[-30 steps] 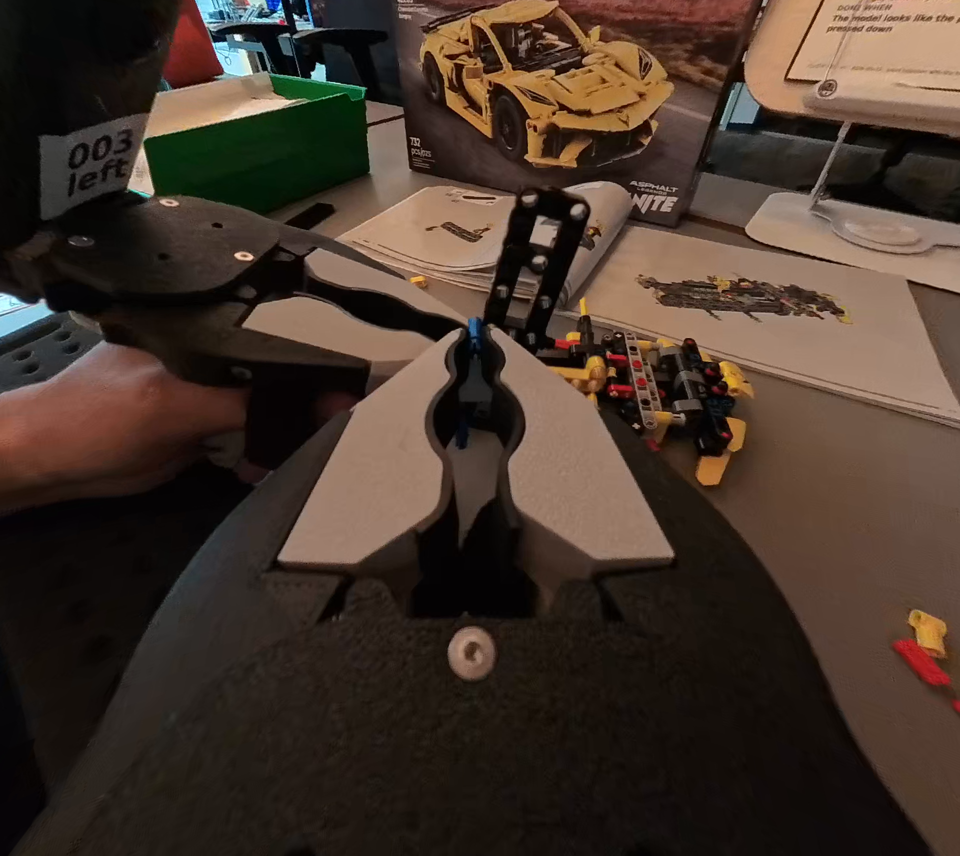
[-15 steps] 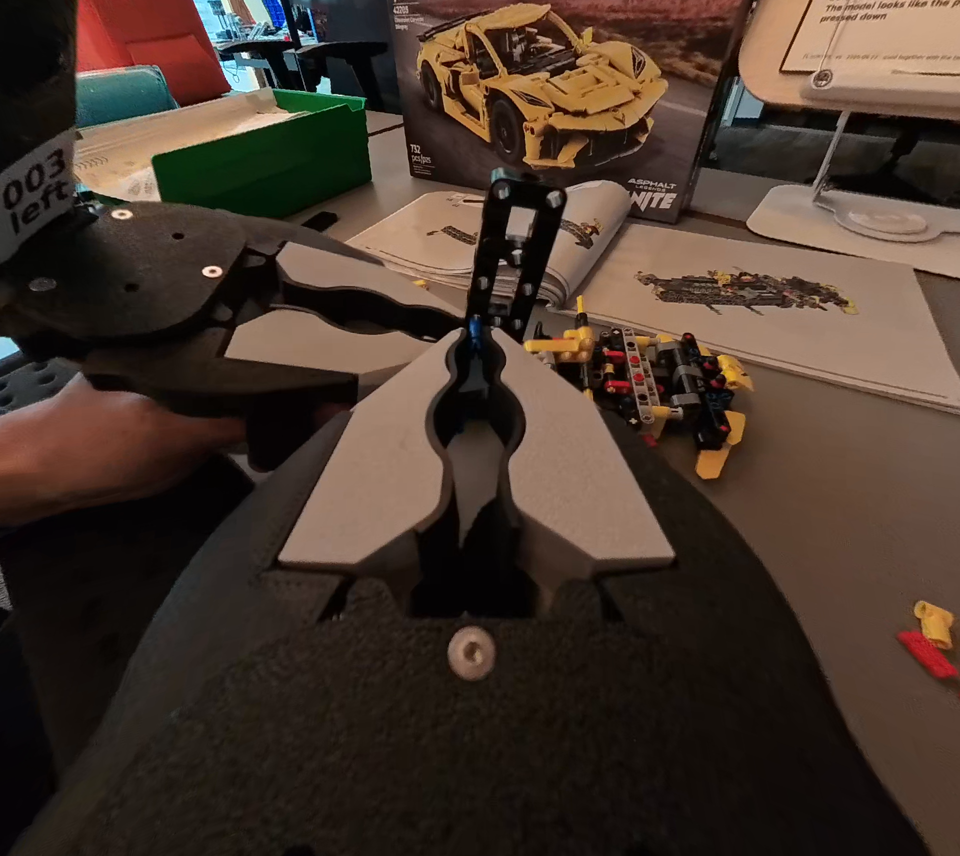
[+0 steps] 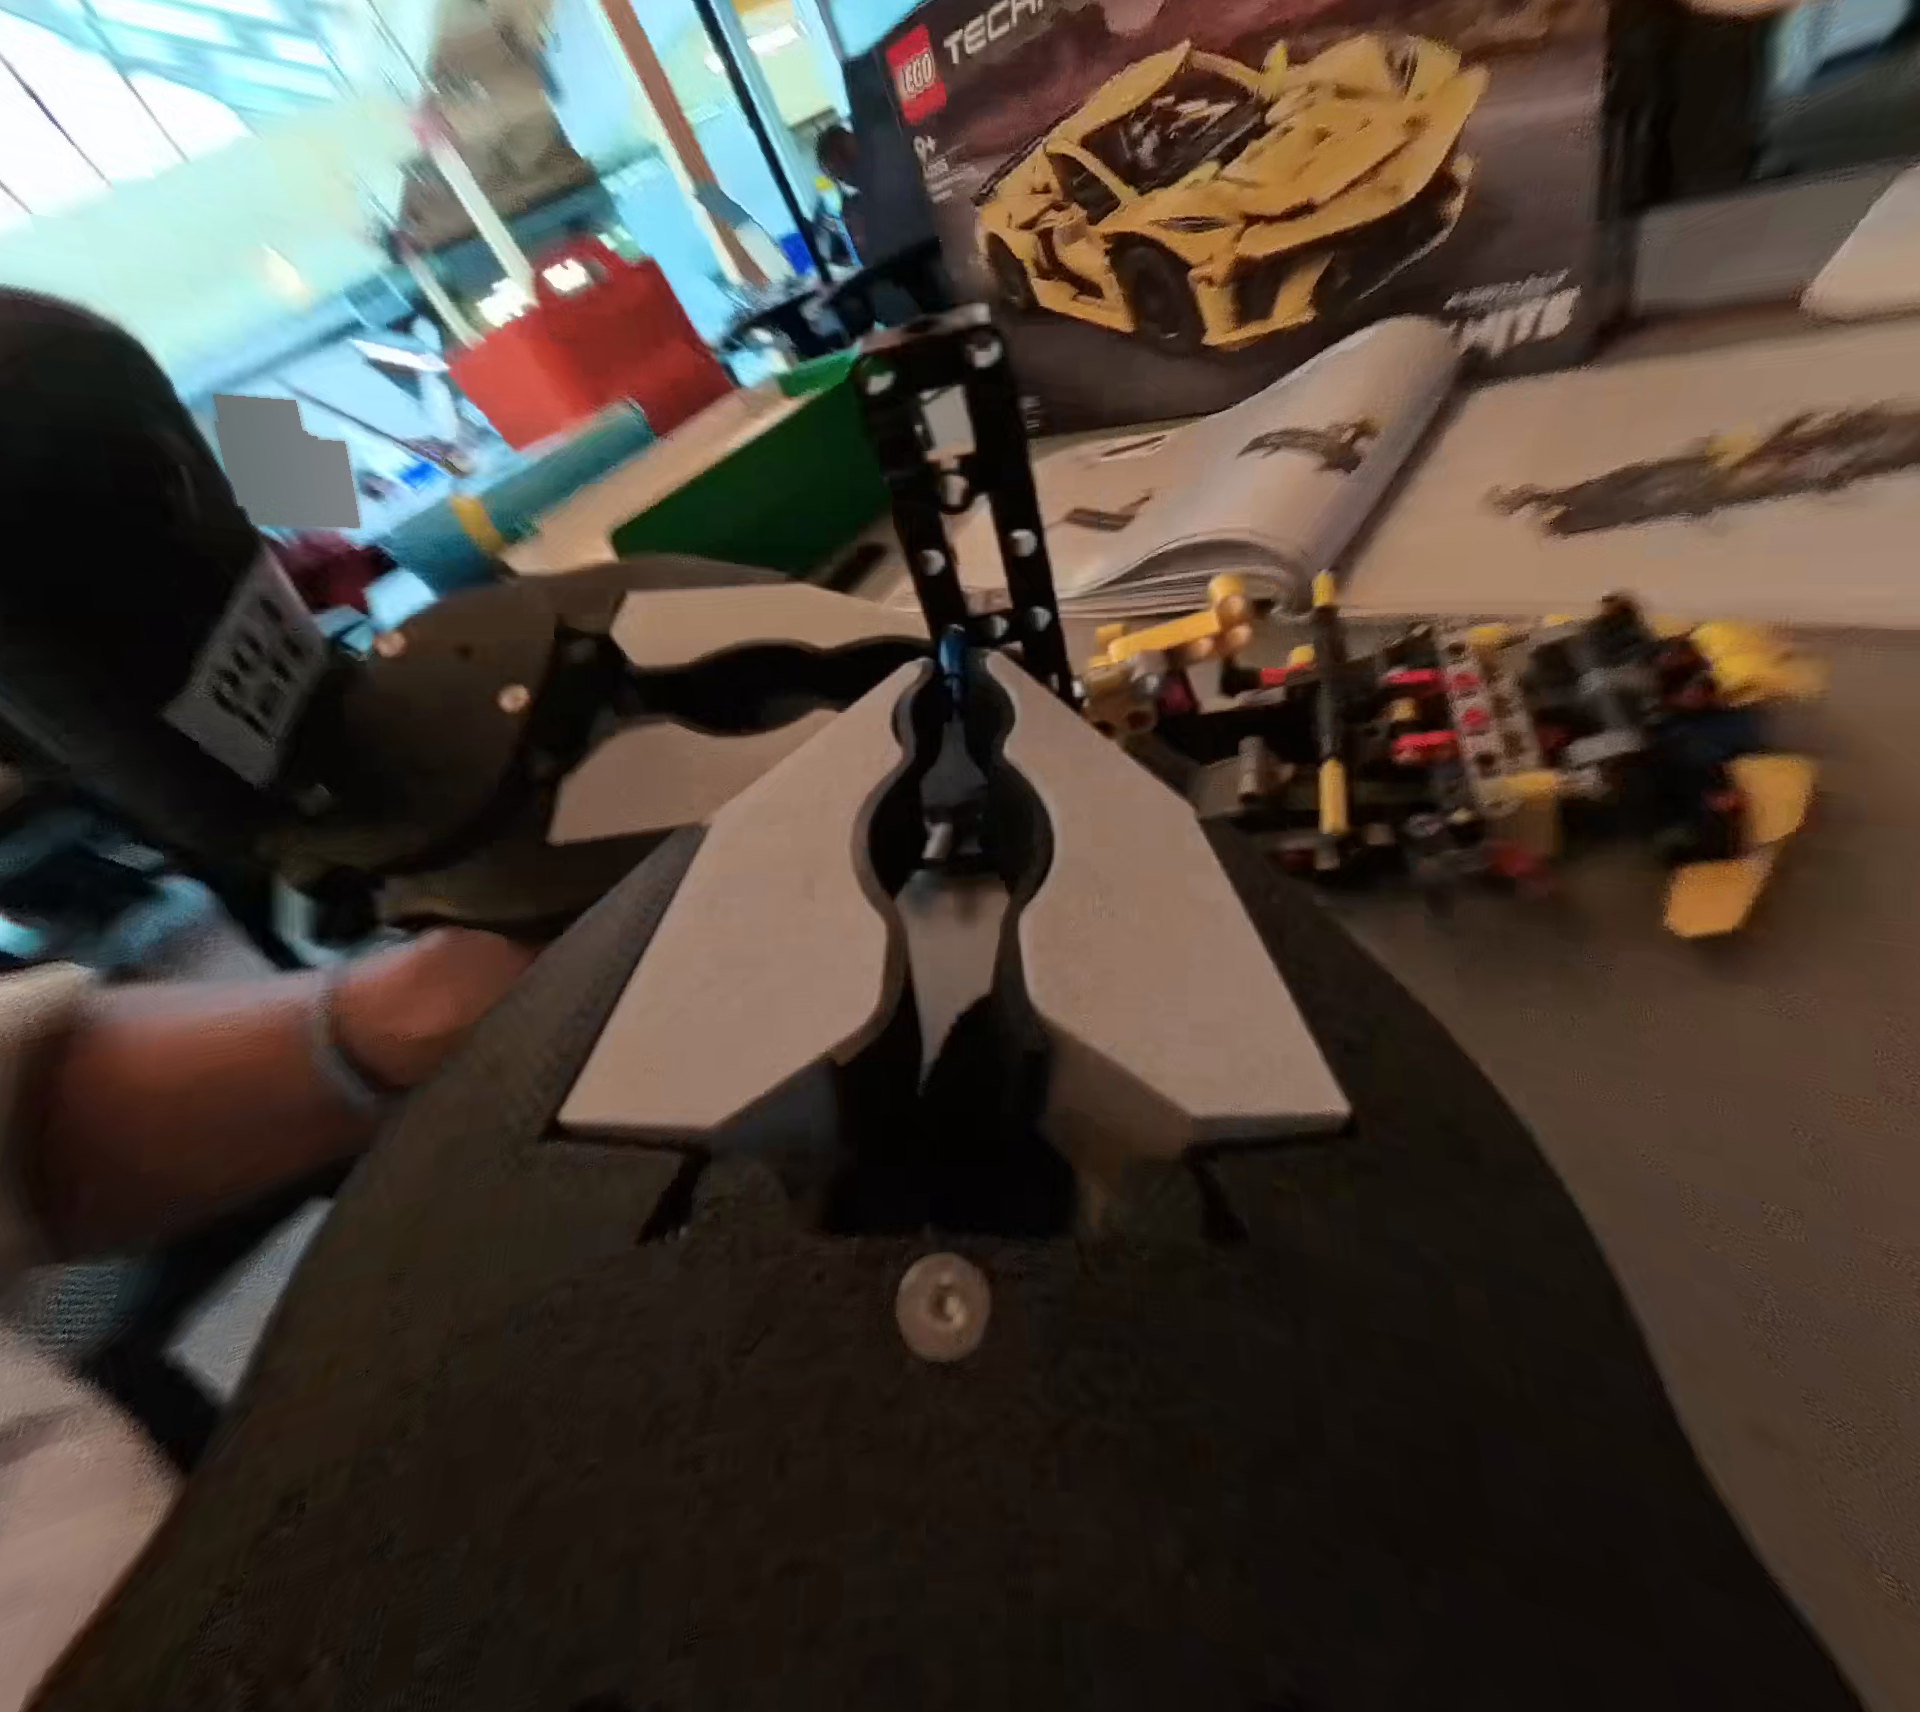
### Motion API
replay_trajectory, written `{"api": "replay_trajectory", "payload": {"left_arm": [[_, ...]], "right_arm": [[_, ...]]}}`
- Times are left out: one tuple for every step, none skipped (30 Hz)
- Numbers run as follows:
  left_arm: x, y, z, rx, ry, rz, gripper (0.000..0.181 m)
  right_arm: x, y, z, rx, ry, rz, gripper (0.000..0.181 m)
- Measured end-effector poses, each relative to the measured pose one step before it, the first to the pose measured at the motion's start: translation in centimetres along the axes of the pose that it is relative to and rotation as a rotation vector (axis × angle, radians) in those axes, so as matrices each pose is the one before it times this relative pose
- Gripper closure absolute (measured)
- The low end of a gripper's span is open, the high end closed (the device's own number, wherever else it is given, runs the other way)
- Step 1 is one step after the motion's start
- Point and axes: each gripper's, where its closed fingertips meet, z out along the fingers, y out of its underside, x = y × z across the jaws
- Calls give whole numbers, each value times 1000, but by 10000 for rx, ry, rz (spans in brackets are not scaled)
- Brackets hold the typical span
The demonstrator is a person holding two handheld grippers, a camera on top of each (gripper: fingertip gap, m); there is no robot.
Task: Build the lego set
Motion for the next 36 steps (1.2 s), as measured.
{"api": "replay_trajectory", "payload": {"left_arm": [[-52,140,114,-118,-202,308,172],[-11,-86,-15,38,-59,108,172],[56,-332,-143,189,129,-271,172],[-4,-162,-80,105,131,-301,172],[-105,224,48,-118,-76,112,172],[-43,348,113,-170,-85,170,172],[58,36,-4,30,189,-196,173],[78,26,-12,23,228,-197,173],[65,192,95,-93,54,23,173],[199,92,114,-14,133,-139,173],[185,-100,22,92,214,-312,173],[-238,150,43,-69,-12,-244,173],[-510,331,58,-127,-89,-214,173],[-469,189,-57,-35,-27,-286,173],[-137,-130,-170,137,165,-317,173],[312,-253,-196,211,381,-286,172],[440,-266,-167,197,388,-230,172],[249,-279,-144,192,211,-114,172],[69,-158,-69,116,65,-6,172],[64,92,32,-30,56,27,172],[101,285,112,-143,81,1,172],[90,311,116,-168,65,-7,172],[36,157,33,-77,24,8,172],[20,-31,-60,39,17,17,172],[49,-63,-80,61,42,5,172],[68,112,2,-32,80,-24,172],[8,220,43,-112,45,-52,172],[-84,87,14,-48,-17,-44,172],[-35,-50,-20,38,11,-31,172],[36,-9,-10,19,55,-50,172],[41,93,45,-44,59,-49,172],[-4,138,51,-75,21,-26,172],[-39,70,18,-36,-17,-5,172],[-2,-24,-6,21,3,1,172],[40,-22,-9,21,35,-8,172],[32,50,28,-23,29,-15,172]], "right_arm": [[158,116,7,10,-41,387,178],[45,1,-29,82,207,-328,178],[-231,-223,-64,159,45,-118,178],[-216,-159,28,156,-157,328,178],[41,119,120,7,-163,304,178],[268,271,90,-213,63,-127,178],[78,79,-5,-244,78,-539,178],[15,31,-33,-276,126,-821,179],[150,163,-65,-332,203,-817,178],[153,168,-132,-268,154,-541,178],[-10,-131,-306,-96,-54,-323,178],[-226,-471,-549,57,-306,-303,178],[40,-213,-677,-221,-257,-330,178],[546,822,-744,-1035,-140,-387,178],[1019,1598,-993,-1568,27,-464,177],[1253,1988,-1154,-1649,144,-450,177],[837,2381,-1081,-1618,-141,-273,177],[322,3041,-865,-1875,-436,-17,177],[676,3183,-559,-1894,-68,-23,177],[1250,2592,-158,-1418,480,-142,177],[771,1945,181,-1031,217,-206,177],[336,1245,326,-667,-58,-234,177],[371,667,324,-314,-10,-123,177],[122,705,346,-384,-173,4,177],[-73,867,351,-552,-245,4,177],[178,857,246,-527,-11,-105,178],[238,679,152,-430,68,-135,178],[52,372,97,-284,-43,-89,178],[-36,138,85,-186,-89,-34,178],[19,129,134,-206,-40,-21,178],[99,196,153,-257,44,-48,177],[122,133,147,-194,107,-85,177],[152,97,95,-164,138,-78,177],[107,44,5,-110,108,-37,177],[21,-4,-18,-73,42,6,177],[6,-7,-10,-75,29,33,177]]}}
